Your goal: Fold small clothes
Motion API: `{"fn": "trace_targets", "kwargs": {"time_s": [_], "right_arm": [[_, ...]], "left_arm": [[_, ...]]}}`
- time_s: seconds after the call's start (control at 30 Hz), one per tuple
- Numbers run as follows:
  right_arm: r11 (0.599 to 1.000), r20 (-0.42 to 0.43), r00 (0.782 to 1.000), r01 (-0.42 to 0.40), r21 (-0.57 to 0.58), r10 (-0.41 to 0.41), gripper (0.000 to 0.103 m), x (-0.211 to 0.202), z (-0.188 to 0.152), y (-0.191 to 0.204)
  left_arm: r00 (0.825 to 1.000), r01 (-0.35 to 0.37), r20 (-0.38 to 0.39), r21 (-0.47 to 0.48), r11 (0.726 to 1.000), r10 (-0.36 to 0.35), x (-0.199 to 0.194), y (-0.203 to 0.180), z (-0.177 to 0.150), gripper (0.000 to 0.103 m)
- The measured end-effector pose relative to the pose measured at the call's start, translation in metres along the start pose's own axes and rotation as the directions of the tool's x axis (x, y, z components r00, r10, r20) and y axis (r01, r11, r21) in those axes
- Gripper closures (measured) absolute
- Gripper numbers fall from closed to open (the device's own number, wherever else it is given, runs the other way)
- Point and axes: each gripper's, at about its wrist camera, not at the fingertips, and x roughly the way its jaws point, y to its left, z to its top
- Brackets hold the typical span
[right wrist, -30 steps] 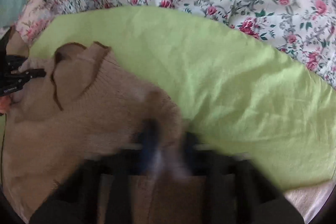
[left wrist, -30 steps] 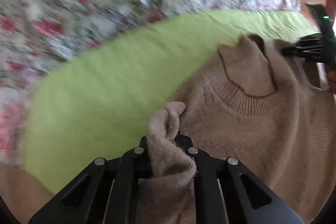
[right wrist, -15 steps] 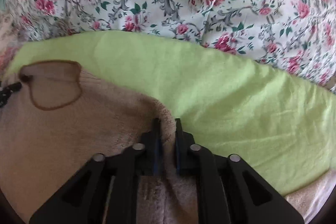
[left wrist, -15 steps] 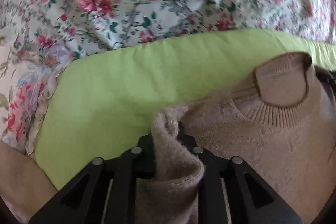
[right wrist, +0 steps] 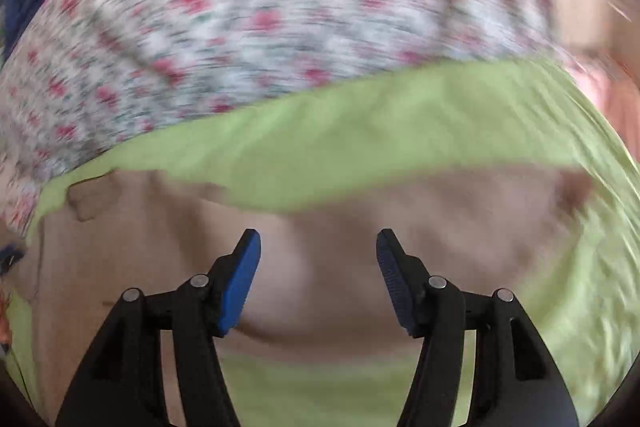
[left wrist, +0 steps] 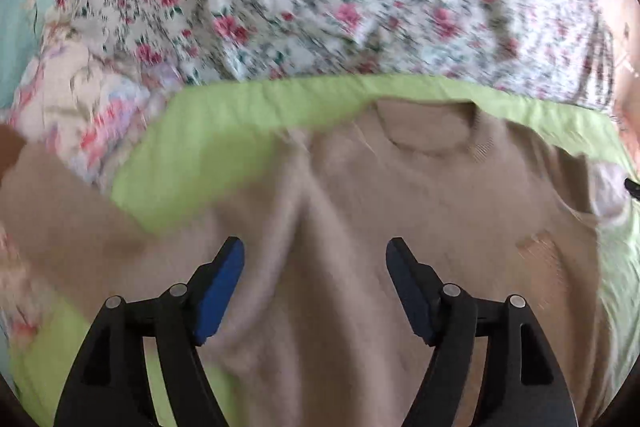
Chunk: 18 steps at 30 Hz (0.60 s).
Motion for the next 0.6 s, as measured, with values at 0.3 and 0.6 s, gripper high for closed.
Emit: {"fn": "trace_targets", "kwargs": {"time_s": [0.3,0.6], "right_arm": [[0.933,0.009,0.99,0.128,0.335,-0.139,0.042,0.006,0.004,-0.135],[0.896,0.02,0.989,0.124,0.427,-0.146,0.057,0.055,0.041,-0.171]], "left_arm": [[0.991,0.087,-0.096,-0.06,0.994,-0.093,-0.006,-0.048,-0.069,0.028],[0.985,0.074,-0.152,-0.085,0.994,-0.086,-0.004,-0.054,-0.096,0.028]]}}
